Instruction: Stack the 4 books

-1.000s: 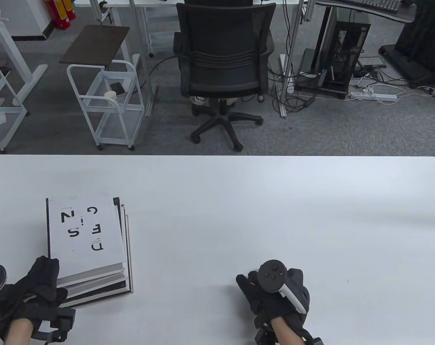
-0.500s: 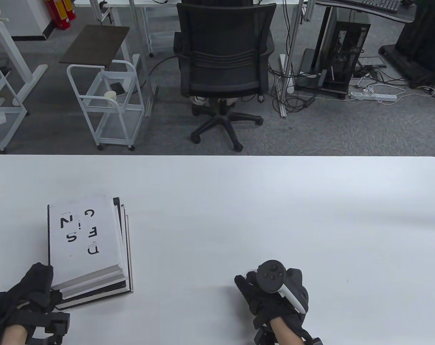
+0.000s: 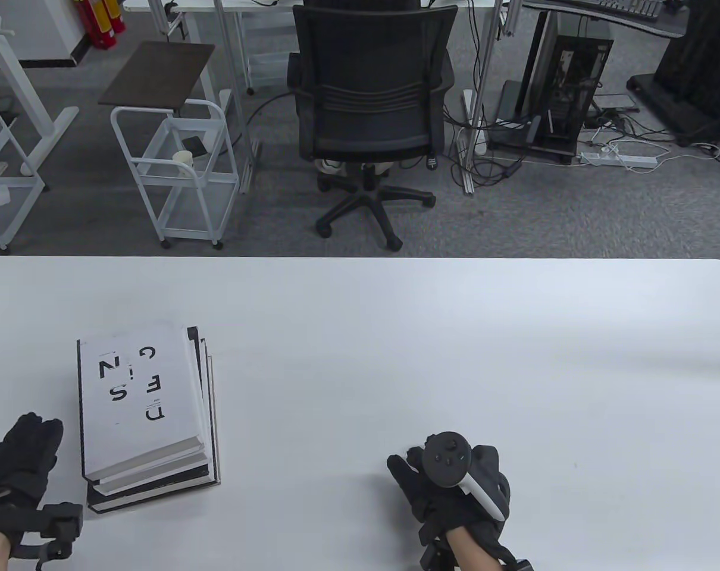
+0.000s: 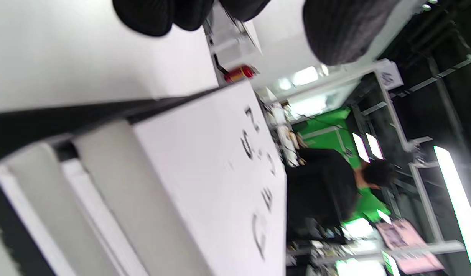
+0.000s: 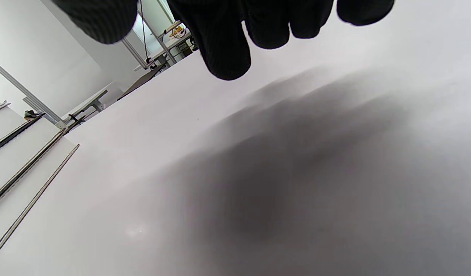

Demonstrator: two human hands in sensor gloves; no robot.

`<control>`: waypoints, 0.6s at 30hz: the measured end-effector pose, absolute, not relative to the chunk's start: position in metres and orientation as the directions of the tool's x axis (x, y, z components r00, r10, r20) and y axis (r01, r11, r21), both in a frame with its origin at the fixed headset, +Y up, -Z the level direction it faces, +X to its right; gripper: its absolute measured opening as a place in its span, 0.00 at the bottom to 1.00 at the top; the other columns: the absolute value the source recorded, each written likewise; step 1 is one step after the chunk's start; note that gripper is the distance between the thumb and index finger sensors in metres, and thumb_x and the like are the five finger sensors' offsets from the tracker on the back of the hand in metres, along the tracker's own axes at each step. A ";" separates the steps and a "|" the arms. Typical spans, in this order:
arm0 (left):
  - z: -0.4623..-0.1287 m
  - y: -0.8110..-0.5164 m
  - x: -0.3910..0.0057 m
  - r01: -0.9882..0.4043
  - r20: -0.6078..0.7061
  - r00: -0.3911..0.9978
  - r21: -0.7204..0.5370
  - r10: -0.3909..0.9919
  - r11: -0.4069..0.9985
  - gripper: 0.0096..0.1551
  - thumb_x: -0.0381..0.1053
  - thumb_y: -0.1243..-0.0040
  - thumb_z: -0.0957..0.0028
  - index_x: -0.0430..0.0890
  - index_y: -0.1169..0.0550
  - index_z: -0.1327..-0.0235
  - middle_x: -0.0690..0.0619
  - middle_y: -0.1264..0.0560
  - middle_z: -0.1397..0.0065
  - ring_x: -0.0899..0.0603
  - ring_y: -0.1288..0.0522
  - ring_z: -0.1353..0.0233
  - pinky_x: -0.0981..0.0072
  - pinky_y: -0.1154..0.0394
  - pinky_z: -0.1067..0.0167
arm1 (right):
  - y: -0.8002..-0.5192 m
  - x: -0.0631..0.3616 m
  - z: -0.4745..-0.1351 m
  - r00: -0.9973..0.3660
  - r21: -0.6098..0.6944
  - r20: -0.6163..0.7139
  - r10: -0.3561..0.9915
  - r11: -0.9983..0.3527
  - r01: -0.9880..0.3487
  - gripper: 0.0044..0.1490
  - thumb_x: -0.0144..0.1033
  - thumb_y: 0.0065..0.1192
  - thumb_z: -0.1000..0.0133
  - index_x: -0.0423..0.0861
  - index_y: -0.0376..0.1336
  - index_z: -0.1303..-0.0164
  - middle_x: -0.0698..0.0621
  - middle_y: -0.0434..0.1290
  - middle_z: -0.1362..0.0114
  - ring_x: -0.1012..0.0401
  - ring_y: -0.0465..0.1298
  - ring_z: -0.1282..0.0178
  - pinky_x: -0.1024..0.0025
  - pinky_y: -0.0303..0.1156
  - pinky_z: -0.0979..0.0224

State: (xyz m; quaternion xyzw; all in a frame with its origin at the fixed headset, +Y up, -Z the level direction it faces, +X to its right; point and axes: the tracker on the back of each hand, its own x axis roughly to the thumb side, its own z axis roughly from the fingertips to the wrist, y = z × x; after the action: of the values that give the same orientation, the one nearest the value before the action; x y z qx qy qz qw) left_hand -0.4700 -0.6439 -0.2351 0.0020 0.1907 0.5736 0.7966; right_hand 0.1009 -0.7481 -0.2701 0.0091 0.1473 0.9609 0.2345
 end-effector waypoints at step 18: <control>-0.280 -0.727 -0.465 -0.991 -0.332 0.115 -0.097 0.936 0.087 0.69 0.81 0.46 0.52 0.50 0.69 0.22 0.43 0.71 0.17 0.31 0.73 0.17 0.27 0.66 0.27 | -0.746 0.098 -0.270 -0.896 0.282 -0.048 0.441 -0.855 -0.436 0.45 0.63 0.44 0.33 0.37 0.62 0.22 0.32 0.55 0.15 0.33 0.53 0.18 0.35 0.58 0.21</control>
State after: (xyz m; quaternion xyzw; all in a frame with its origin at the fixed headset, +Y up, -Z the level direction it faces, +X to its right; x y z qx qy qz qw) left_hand -0.4649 -0.7265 -0.2796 -0.1497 0.0924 0.6589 0.7314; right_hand 0.0979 -0.7457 -0.2705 0.0092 0.1444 0.9629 0.2277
